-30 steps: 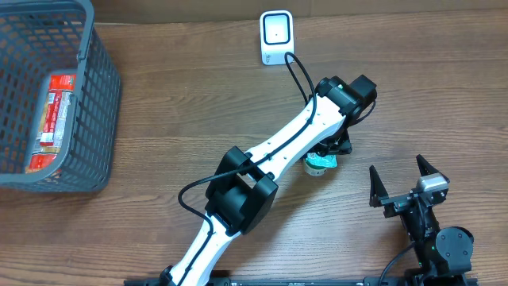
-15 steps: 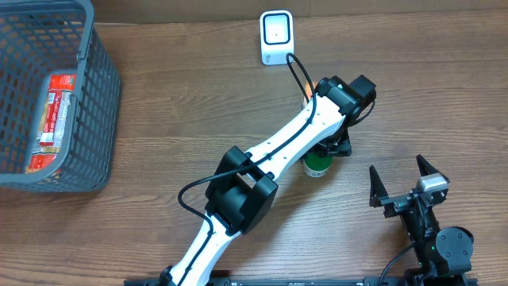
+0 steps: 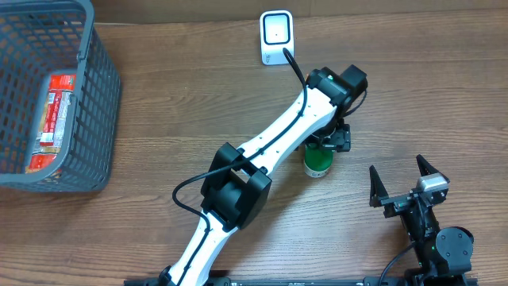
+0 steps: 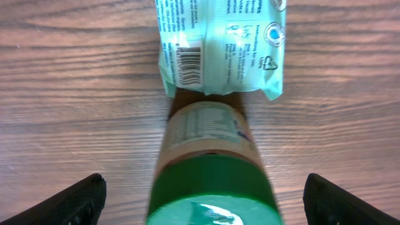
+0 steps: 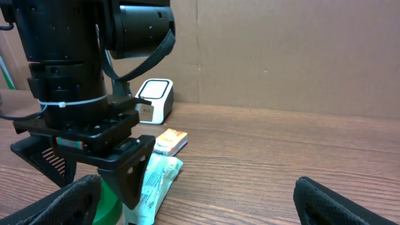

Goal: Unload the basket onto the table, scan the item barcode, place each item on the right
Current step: 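Carry the items out and lower them onto the table near the scanner, then release the items and lift the left gripper, leaving jar and packets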

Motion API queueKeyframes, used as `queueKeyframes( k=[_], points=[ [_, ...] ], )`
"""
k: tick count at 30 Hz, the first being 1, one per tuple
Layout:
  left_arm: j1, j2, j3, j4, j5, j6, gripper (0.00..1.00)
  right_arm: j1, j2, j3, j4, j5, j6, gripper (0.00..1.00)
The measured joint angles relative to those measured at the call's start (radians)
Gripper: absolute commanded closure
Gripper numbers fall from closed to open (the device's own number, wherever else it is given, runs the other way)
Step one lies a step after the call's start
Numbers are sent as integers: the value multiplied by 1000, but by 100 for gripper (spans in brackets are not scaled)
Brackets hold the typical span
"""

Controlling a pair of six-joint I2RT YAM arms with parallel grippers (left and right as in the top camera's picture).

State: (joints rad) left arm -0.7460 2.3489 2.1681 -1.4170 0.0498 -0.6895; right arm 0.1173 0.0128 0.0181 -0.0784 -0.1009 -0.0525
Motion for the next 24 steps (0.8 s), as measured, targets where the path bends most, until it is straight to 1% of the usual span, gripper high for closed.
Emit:
queueKeyframes(
  k=[3,5,9,18,21,24],
  points=[
    [6,0,0,-11,0,54,23,0,0,0,-1,0,0,0],
    [5,0,0,-21,-2,76,25,0,0,0,0,0,0,0],
    [0,0,0,-25,-10,97,25,0,0,0,0,0,0,0],
    [-19,0,-2,-49,7,99,22,0,0,0,0,0,0,0],
    [-28,0,-2,-49,24,99,23,0,0,0,0,0,0,0],
    [-39,0,-2,-48,34,98,28,0,0,0,0,0,0,0]
  ],
)
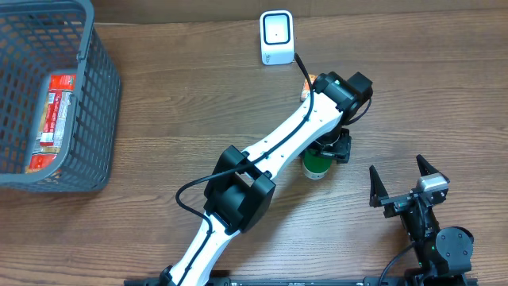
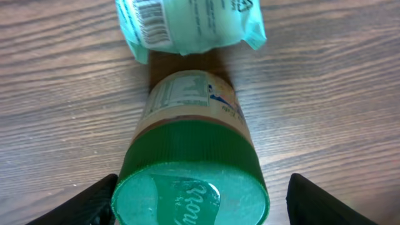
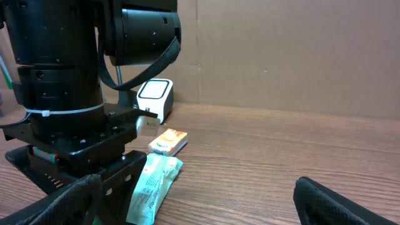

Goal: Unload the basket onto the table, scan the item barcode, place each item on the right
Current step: 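Release the items and lift the left gripper, leaving jar and packets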

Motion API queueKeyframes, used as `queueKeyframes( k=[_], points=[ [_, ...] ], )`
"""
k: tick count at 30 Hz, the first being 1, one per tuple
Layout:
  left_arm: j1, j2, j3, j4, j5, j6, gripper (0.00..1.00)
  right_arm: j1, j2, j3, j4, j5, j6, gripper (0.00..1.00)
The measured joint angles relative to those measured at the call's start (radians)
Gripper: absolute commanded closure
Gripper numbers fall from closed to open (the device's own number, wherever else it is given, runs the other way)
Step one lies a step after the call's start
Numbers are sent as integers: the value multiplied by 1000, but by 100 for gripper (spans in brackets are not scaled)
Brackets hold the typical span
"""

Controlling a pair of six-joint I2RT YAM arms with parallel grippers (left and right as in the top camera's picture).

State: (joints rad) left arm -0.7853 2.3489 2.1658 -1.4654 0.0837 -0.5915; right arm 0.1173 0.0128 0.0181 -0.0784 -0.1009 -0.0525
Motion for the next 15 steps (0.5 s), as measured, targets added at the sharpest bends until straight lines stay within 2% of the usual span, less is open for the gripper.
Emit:
queueKeyframes(
  k=[7,15],
  points=[
    [-26,0,0,5,19,-2,29,0,0,0,0,0,0,0],
    [-64,0,0,44,22,-8,26,0,0,0,0,0,0,0]
  ],
)
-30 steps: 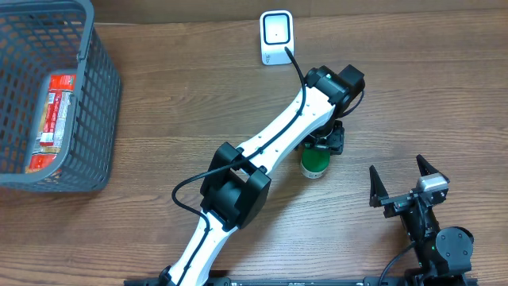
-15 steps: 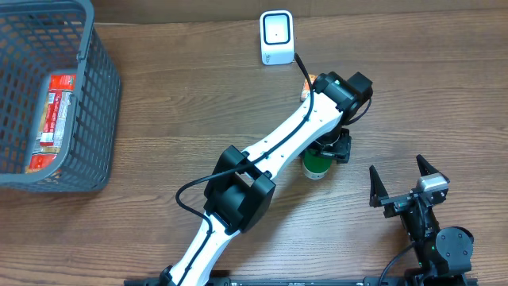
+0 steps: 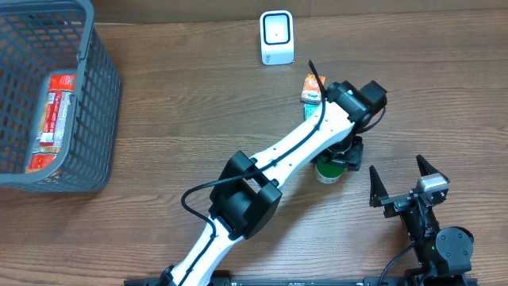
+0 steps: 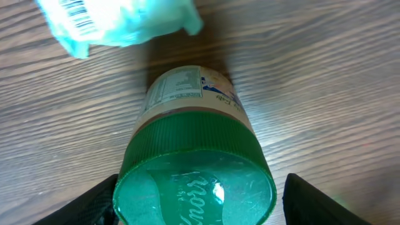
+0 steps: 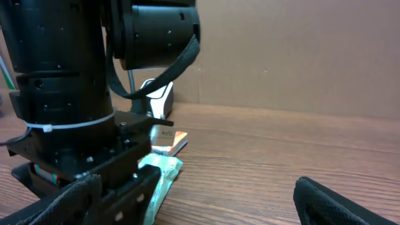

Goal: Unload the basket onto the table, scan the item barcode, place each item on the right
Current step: 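Release the items and lift the left gripper, leaving jar and packets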

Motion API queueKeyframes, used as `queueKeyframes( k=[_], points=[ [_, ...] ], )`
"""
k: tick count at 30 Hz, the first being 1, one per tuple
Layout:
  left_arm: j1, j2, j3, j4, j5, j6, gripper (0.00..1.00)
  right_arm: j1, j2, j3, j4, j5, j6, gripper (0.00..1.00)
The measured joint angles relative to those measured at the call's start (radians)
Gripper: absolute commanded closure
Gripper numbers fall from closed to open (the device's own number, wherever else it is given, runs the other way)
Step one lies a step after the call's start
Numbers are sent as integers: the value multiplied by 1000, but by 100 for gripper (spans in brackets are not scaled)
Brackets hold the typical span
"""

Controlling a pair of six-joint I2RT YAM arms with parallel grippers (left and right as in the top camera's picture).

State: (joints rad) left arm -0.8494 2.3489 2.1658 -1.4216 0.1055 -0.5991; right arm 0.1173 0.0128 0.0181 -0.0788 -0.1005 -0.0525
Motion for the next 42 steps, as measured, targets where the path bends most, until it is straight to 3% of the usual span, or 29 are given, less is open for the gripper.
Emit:
queueKeyframes(
  k=[21,27,32,36,38,40,42],
  points=[
    [-26,0,-1,43,30,-15,29,0,0,0,0,0,0,0],
    [0,1,52,26,46,-27,18,0,0,0,0,0,0,0],
    [92,0,197,35,43,-29,17,0,0,0,0,0,0,0],
    [163,0,212,61,1,-29,30,0,0,0,0,0,0,0],
    [179,0,199,77,-30,-30,47,0,0,0,0,0,0,0],
    [182,0,172,107,-62,-32,72,0,0,0,0,0,0,0],
    [177,0,139,122,-83,-27,86,0,0,0,0,0,0,0]
  ],
)
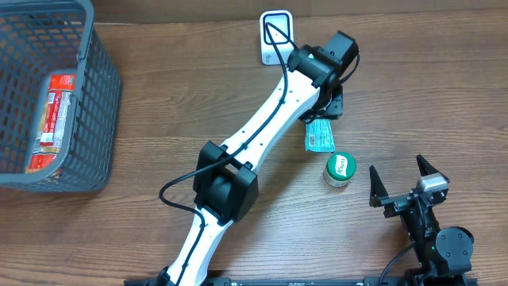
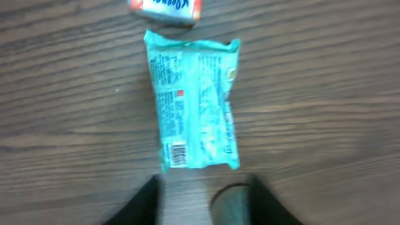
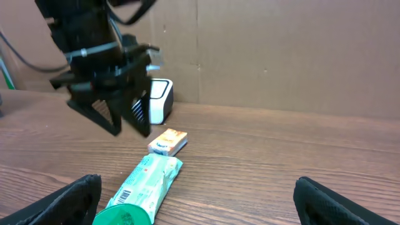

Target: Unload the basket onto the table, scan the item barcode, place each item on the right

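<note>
A teal packet (image 1: 319,133) lies flat on the table with its barcode face up, also seen in the left wrist view (image 2: 194,106) and the right wrist view (image 3: 147,181). Just in front of it stands a green-lidded jar (image 1: 340,168), whose lid (image 2: 232,203) is blurred in the left wrist view. The white scanner (image 1: 275,36) stands at the table's back edge. My left gripper (image 1: 327,94) hangs open and empty above the packet's far end, near the scanner. My right gripper (image 1: 403,187) rests open at the front right, holding nothing.
A small orange box (image 1: 311,86) lies between packet and scanner, mostly under the left wrist. A grey basket (image 1: 95,103) with a red packet (image 1: 51,119) inside stands at the far left. A cardboard wall (image 3: 281,50) closes the back.
My left gripper was open around the green-lidded jar. It is now raised and further back toward the scanner, with its jaws closer together. The jar stands alone, and the packet is uncovered.
At first my left gripper stood open around the jar, right against the packet's near end. The jar then sat further right with the gripper still around it. Now the gripper is off it, near the scanner. My right gripper has stayed still.
</note>
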Motion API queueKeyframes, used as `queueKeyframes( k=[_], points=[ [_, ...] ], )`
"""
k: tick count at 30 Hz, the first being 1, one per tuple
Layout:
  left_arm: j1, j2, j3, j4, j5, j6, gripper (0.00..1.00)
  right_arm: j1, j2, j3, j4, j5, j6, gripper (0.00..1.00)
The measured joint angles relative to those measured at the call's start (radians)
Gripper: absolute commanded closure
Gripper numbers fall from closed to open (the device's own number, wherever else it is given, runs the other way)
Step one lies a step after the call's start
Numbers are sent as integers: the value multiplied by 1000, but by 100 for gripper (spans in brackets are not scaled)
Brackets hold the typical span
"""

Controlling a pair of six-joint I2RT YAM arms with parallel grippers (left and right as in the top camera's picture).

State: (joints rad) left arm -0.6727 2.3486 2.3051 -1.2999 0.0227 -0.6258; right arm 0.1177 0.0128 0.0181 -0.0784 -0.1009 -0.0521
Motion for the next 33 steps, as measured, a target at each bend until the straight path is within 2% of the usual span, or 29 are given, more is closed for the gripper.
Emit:
queueKeyframes(
  k=[2,6,14,33],
  points=[
    [-2,0,-31,14,-17,12,89,0,0,0,0,0,0,0],
    [-1,0,-82,41,-29,10,77,0,0,0,0,0,-1,0],
    [6,0,-204,168,-39,12,65,0,0,0,0,0,-1,0],
    [23,0,-298,307,-42,12,62,0,0,0,0,0,0,0]
  ],
)
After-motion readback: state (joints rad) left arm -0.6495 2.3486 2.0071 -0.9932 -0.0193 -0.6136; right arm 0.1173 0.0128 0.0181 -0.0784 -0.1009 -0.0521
